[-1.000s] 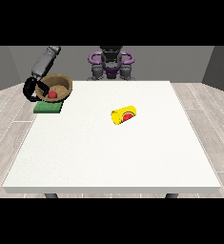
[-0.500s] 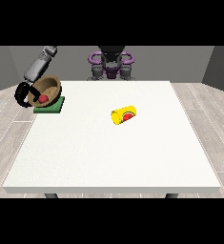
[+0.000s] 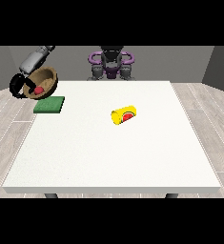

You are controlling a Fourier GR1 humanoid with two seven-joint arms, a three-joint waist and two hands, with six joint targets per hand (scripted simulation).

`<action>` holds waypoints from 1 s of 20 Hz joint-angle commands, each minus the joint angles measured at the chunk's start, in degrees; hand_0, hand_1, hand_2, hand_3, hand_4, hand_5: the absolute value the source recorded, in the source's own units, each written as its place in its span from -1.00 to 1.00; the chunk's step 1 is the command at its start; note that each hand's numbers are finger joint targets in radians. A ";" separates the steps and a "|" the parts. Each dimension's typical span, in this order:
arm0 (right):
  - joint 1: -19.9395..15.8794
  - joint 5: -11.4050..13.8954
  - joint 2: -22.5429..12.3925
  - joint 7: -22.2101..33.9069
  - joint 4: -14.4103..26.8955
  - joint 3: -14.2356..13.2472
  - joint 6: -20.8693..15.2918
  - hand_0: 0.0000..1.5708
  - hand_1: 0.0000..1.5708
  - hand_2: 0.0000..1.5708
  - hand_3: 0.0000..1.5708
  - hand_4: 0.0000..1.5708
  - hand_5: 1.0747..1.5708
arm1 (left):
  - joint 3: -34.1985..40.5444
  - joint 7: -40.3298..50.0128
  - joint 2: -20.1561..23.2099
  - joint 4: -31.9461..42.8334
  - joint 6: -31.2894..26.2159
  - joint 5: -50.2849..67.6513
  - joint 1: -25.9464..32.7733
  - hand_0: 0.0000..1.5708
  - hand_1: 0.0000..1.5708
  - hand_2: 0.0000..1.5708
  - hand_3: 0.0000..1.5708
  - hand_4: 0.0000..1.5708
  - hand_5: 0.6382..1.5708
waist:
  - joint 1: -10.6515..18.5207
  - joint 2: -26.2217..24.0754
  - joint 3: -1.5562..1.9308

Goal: Pick the cup and pour the ball into the bowl, then pick the bowl and place it on the pad

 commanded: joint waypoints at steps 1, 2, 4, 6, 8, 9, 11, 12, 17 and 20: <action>-1.73 1.31 1.78 3.39 -0.64 1.82 -1.11 1.00 1.00 1.00 0.68 0.58 1.00 | -1.83 -1.95 -2.05 0.40 0.90 -1.62 1.05 -1.00 -1.00 -1.00 -1.00 -1.00 0.92 | 0.11 -1.58 0.00; 0.36 2.30 2.72 0.56 -0.32 2.02 -3.51 1.00 1.00 1.00 0.64 0.56 1.00 | -0.68 -2.42 -1.99 0.44 -1.52 0.08 2.30 -1.00 -1.00 -1.00 -1.00 -1.00 0.91 | 2.32 -1.26 0.00; 1.20 1.64 5.31 -0.03 0.27 2.16 -2.43 1.00 1.00 1.00 0.52 0.51 1.00 | -0.35 -0.84 0.16 1.68 -0.31 -0.22 0.61 -1.00 -1.00 -1.00 -1.00 -1.00 0.90 | -0.34 -1.11 0.02; -0.36 -0.94 3.88 0.25 1.36 -0.30 0.02 1.00 1.00 1.00 0.63 0.47 1.00 | 0.39 -2.02 1.32 2.15 -1.14 -0.04 0.38 -1.00 -1.00 -1.00 -1.00 -1.00 0.90 | -0.41 1.69 0.04; 3.64 -0.84 3.58 -4.01 2.25 -0.65 1.06 1.00 1.00 1.00 0.44 0.42 0.99 | 1.99 -2.37 2.26 2.64 -3.73 1.78 1.98 -1.00 -1.00 -1.00 -1.00 -1.00 0.90 | -0.46 1.13 0.04; 2.96 -1.38 4.10 -2.06 3.58 -1.18 0.59 1.00 1.00 1.00 0.43 0.37 0.98 | 0.61 -3.21 -0.83 0.29 -0.47 0.32 3.55 -1.00 -1.00 -1.00 -1.00 -1.00 0.91 | -0.08 -0.12 0.05; 1.45 -4.35 5.04 0.52 6.50 -3.93 1.03 1.00 1.00 1.00 0.78 0.29 0.99 | 1.05 -0.44 1.15 -0.74 -0.30 1.53 1.14 -1.00 -1.00 -1.00 -1.00 -1.00 0.90 | 0.24 1.47 0.12; 2.73 -4.35 2.11 2.50 7.09 -4.38 1.83 1.00 1.00 1.00 1.00 0.13 0.97 | 1.75 -1.93 1.45 0.29 0.29 0.64 2.86 -1.00 -1.00 -1.00 -1.00 -1.00 0.90 | -0.43 0.64 0.06; -0.60 -5.05 -4.88 1.46 8.86 -7.89 -2.21 0.09 0.09 0.02 0.40 -1.00 0.88 | 3.00 1.29 5.03 -2.50 -2.29 3.95 0.82 -1.00 -1.00 -1.00 -1.00 -1.00 0.88 | 1.38 4.95 0.12; -1.26 -5.48 -5.14 1.60 8.52 -8.15 -2.20 -0.10 -0.10 -0.24 0.28 -1.00 0.85 | 3.80 -2.22 3.37 -2.13 -2.11 3.94 2.51 -1.00 -1.00 -1.00 -1.00 -1.00 0.88 | 1.47 5.64 0.05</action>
